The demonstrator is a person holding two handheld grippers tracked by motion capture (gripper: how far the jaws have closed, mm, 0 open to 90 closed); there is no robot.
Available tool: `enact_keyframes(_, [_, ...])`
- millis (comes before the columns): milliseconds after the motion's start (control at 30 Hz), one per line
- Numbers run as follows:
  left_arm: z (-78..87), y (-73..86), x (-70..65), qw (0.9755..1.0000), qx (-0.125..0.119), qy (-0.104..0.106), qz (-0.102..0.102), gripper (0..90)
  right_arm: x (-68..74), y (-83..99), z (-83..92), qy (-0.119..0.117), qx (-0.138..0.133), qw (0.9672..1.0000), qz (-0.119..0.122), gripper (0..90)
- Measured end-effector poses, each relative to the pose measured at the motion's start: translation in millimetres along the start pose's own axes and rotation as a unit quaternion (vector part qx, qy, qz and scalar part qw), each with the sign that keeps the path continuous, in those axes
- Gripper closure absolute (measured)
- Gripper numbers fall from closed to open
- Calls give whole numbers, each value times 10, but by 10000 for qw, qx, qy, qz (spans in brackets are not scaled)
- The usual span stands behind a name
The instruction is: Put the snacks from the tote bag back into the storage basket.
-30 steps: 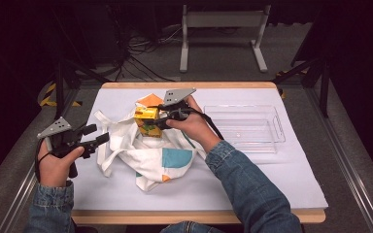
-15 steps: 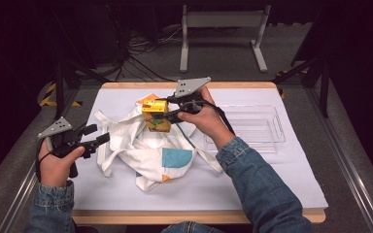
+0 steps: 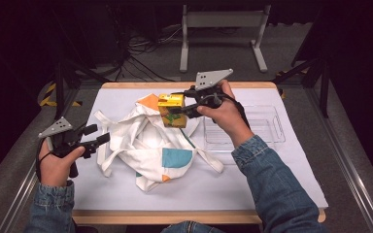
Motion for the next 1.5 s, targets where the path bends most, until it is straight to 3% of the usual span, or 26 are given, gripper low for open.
enact_keyframes(233, [-1,-8,-37,9998,-49,158,-113,239,-8,2,247,112,51,9999,-28,517])
enact_keyframes(600, [-7,-17,-65,9992,-126,282,-266,209,-22,57,490,143,-33,9998,-138,517])
enact_keyframes(967, [-10,-20,-44,9995,-111,201,-238,207,-34,151,742,373,28,9991,-173,516])
enact_keyframes(1200, [-73,-53,-7,9999,-95,57,-29,202,-4,230,909,523,60,9984,-191,516])
enact_keyframes(1500, [-93,-62,-3,9999,-114,57,15,199,19,373,1007,545,176,9979,-289,516])
Point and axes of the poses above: each handheld gripper's, and its own axes: z roughly backward along the jaws, y roughly out of its underside, x roughly to its left, the point moved 5 cm from there along -z, roughly forward along the jaws, and after that the axes turned 8 degrees about -y, right-handed, at the moved point
